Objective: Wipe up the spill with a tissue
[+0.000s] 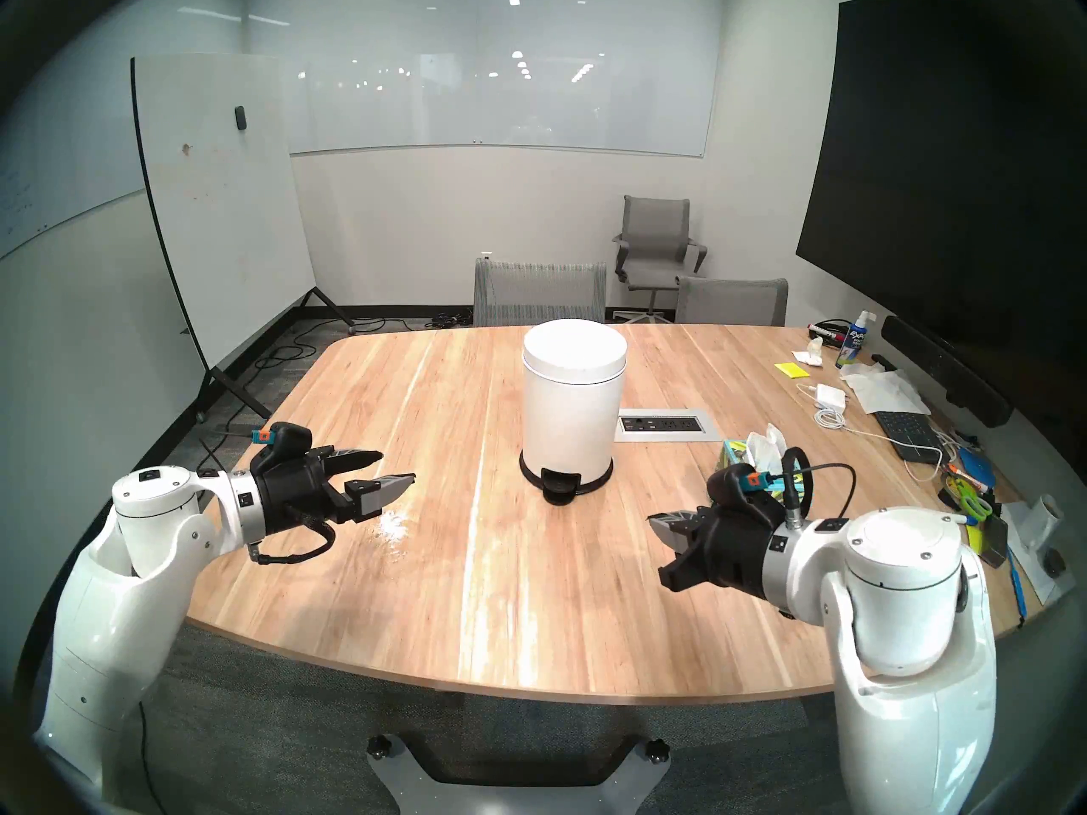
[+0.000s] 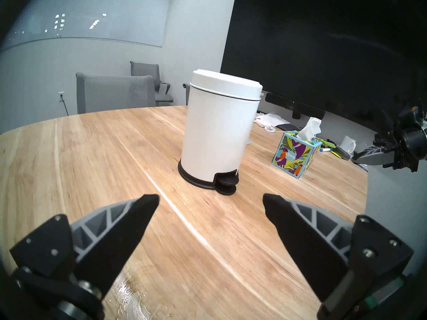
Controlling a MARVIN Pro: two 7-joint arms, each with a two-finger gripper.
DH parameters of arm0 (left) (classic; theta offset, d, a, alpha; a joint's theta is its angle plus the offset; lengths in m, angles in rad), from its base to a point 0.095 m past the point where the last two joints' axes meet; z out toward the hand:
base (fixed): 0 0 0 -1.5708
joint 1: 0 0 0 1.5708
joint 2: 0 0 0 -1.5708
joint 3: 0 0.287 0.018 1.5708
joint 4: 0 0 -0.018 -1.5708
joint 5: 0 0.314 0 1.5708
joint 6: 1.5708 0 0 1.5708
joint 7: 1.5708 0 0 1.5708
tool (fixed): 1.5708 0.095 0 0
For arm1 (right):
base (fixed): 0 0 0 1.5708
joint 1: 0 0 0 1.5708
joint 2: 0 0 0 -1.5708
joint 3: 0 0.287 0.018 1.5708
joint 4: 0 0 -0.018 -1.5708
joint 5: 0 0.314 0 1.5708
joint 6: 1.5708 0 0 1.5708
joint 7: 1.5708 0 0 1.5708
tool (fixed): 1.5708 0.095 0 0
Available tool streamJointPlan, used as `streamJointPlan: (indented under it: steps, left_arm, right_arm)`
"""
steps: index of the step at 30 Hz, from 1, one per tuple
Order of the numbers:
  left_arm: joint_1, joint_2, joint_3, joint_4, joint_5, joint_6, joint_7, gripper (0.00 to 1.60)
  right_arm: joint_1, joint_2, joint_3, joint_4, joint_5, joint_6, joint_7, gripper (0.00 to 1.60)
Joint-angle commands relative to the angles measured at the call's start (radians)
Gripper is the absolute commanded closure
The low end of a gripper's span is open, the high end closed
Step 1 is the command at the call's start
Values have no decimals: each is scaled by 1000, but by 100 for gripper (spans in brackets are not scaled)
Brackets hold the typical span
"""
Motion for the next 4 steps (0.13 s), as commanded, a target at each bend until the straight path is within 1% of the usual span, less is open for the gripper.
streamJointPlan:
  steps: [1,4]
  left_arm:
    - [24,-19,-15,-33,4,-49,7,0]
    - [27,-20,-16,-34,4,-54,9,0]
  right_arm:
    - [-76,-62,17,-31,10,-28,-15,160]
    - [-82,-68,19,-31,11,-37,-18,160]
